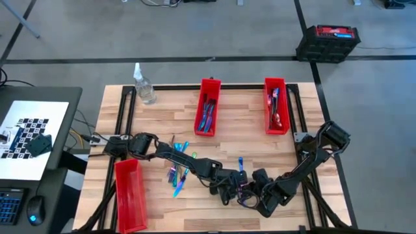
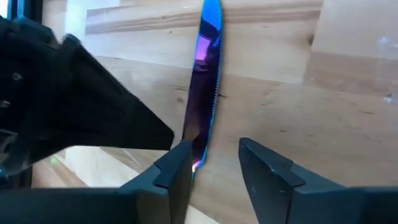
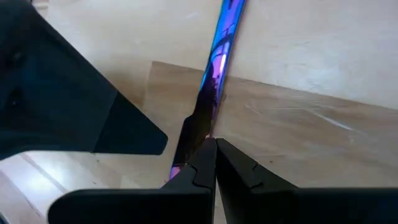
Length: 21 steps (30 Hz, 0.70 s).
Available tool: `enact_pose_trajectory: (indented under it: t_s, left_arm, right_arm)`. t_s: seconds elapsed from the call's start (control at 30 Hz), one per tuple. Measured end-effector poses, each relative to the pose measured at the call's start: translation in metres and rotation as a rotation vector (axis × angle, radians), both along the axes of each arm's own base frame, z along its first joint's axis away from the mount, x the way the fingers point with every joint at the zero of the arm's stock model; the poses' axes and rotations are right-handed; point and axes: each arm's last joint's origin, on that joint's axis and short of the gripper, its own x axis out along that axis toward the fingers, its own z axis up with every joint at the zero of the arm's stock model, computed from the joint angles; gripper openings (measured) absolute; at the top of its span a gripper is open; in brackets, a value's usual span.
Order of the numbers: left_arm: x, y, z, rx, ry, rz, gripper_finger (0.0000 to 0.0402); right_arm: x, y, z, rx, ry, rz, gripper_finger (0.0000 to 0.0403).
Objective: Sort silverware
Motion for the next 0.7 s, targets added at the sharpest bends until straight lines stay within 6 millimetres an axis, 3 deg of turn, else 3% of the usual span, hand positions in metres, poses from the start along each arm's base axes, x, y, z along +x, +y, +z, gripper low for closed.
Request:
enact_pose_trajectory:
  t_s: [0.37, 0.7]
  left_arm:
    - [-0.003, 0.001, -0.009, -0.001, -0.011, -0.008, 0.0128]
    - [-0.004, 0.000, -0.009, 0.017, -0.023, 0.010, 0.0128]
  right_arm:
    - [0.002, 0.000, -0.015, 0.001, -0.072, -0.024, 0.0000]
    - [-0.010, 0.010, -0.007, 0.021, -0.069, 0.001, 0.0000]
